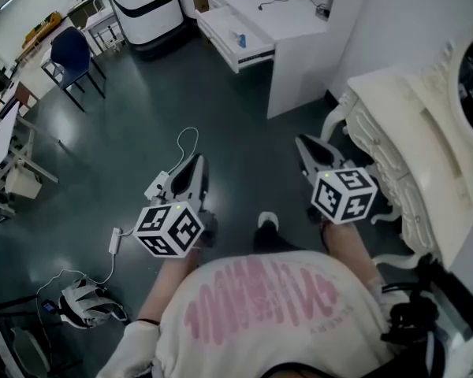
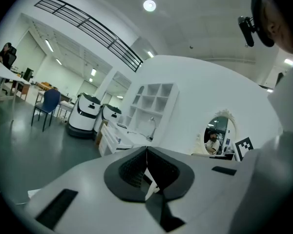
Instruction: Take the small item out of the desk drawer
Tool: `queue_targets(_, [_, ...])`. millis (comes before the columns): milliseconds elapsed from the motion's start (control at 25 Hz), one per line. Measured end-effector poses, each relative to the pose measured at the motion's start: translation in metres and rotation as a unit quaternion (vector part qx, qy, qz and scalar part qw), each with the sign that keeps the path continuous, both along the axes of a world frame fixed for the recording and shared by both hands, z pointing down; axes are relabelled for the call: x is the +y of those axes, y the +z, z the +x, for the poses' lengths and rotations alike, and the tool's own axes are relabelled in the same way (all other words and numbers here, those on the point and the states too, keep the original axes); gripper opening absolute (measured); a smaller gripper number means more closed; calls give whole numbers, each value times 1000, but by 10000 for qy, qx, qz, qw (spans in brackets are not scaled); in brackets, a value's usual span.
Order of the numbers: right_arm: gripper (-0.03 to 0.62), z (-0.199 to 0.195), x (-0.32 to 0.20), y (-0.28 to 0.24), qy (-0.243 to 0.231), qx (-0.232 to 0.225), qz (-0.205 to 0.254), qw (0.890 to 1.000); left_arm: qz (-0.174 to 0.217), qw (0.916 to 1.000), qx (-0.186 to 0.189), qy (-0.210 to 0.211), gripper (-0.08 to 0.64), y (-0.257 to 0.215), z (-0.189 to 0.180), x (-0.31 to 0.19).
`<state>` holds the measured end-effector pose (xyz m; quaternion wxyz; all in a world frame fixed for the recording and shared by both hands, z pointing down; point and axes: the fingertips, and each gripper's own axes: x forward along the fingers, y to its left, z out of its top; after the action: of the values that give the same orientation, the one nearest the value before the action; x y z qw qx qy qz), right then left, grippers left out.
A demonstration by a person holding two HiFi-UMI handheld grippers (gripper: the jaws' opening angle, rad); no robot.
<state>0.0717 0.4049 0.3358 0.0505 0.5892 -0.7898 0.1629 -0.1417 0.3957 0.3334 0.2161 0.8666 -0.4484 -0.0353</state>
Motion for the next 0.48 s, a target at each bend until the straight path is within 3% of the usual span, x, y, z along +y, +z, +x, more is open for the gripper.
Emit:
queue_targets(280, [35,53,-100,22,-31,-257,-198,9995,-206,9992,210,-259,31,18,27,-97])
queue_targets(480, [35,78,-179,18,-258,-281,-268,9989,-106,9986,44,-508,31,15,49,-167])
